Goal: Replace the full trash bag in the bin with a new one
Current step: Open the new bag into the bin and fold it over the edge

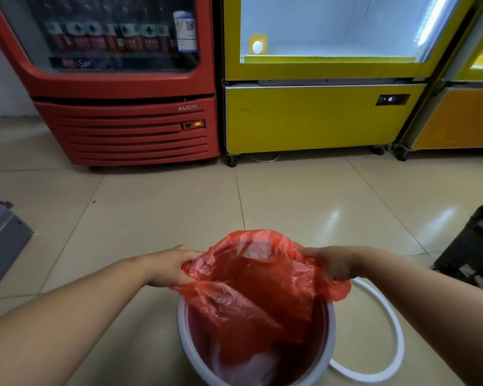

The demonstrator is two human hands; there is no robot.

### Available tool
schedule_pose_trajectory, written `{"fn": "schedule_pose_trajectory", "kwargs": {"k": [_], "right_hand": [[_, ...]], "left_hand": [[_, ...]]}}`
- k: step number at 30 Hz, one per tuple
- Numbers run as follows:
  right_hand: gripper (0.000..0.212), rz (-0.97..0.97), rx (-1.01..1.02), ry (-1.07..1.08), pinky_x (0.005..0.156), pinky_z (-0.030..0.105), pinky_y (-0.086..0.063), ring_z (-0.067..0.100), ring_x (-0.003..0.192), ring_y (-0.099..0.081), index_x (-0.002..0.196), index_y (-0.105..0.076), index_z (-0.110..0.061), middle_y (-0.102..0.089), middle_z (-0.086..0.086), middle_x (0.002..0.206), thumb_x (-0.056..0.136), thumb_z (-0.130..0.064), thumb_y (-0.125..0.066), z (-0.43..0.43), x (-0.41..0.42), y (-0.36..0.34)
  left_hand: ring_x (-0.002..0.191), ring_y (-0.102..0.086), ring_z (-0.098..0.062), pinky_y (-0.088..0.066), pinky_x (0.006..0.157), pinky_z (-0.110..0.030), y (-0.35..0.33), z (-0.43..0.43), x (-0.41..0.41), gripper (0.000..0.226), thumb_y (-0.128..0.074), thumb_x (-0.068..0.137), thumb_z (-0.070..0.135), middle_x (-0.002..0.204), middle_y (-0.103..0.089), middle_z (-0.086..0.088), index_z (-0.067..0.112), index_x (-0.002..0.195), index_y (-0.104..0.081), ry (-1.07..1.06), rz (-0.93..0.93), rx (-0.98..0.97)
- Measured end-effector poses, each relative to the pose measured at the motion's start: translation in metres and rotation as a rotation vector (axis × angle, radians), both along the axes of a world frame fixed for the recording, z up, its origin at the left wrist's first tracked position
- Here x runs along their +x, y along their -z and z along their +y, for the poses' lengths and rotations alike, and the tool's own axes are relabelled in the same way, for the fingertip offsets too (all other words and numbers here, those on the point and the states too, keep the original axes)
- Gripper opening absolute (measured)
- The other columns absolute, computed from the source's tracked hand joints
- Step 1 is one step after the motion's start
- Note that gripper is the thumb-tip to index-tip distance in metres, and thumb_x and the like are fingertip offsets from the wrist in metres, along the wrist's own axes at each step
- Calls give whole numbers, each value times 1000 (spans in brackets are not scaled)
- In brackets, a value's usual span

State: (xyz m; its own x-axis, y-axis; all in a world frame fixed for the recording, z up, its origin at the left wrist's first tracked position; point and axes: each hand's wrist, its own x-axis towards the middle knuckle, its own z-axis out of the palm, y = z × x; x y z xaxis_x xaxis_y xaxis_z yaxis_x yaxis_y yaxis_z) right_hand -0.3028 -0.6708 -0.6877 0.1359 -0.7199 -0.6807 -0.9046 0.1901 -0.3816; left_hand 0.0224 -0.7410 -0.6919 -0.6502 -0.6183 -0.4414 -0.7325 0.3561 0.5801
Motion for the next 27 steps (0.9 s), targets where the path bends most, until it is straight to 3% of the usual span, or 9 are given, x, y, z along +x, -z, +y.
{"fn": "schedule_pose_trajectory", "kwargs": {"k": [2,4,9,12,14,18,22,24,27], "right_hand": [[89,-7,-20,21,97,36,-50,21,113,-61,135,-38,-37,-60,0,126,53,-33,-70,-6,1,-4],[78,6,-45,54,89,31,-51,21,108,-61,134,-39,-35,-61,4,124,63,-15,-66,-12,2,-6],[78,-48,-183,142,76,23,-44,18,97,-55,142,-36,-25,-59,3,113,74,7,-58,-15,13,1],[82,-21,-333,135,84,21,-40,17,102,-54,145,-30,-34,-58,3,127,77,1,-59,-14,14,1],[80,-5,-327,87,89,20,-39,16,111,-56,145,-28,-37,-56,-1,133,80,-10,-65,-9,9,0],[83,-8,-229,42,89,14,-33,5,107,-50,144,-29,-37,-54,-9,131,76,-27,-76,10,-1,-6],[78,2,-210,-68,99,17,-37,9,121,-51,146,-20,-35,-50,-8,139,84,-27,-67,23,-6,1],[84,-29,-171,-94,101,16,-36,8,125,-49,143,-12,-39,-48,-11,137,83,-25,-69,26,-9,3],[99,-25,-123,-181,103,16,-35,11,128,-44,148,0,-30,-43,-5,142,80,-19,-71,28,-11,4]], "left_hand": [[82,-49,-6,-41,72,-5,0,-8,-2,42,-69,81,20,83,-45,11,21,121,-59,-15,-5,-40],[75,-46,-5,-39,67,-4,1,-14,-3,38,-68,81,20,81,-47,5,16,119,-61,-21,-10,-64],[91,-50,-14,-37,74,-7,8,-23,6,42,-69,77,30,90,-42,4,26,119,-61,-111,4,-144],[94,-49,-12,-34,75,-2,12,-22,13,50,-65,71,41,95,-42,4,33,120,-57,-169,37,-150],[94,-45,-8,-33,75,-2,12,-15,19,56,-62,64,54,92,-39,11,40,117,-53,-152,24,-130],[99,-42,-1,-32,89,-12,15,-1,35,108,-46,34,95,98,-39,13,41,127,-44,-128,8,-64],[120,-36,-7,-30,102,-20,19,8,40,125,-54,30,92,123,-38,7,41,140,-25,-125,3,-26],[122,-34,-6,-29,104,-20,17,13,40,130,-60,29,88,127,-36,7,41,143,-18,-112,12,-12],[125,-35,-6,-30,109,-24,18,15,41,128,-68,33,82,133,-36,7,43,143,-14,-69,28,-14]]}}
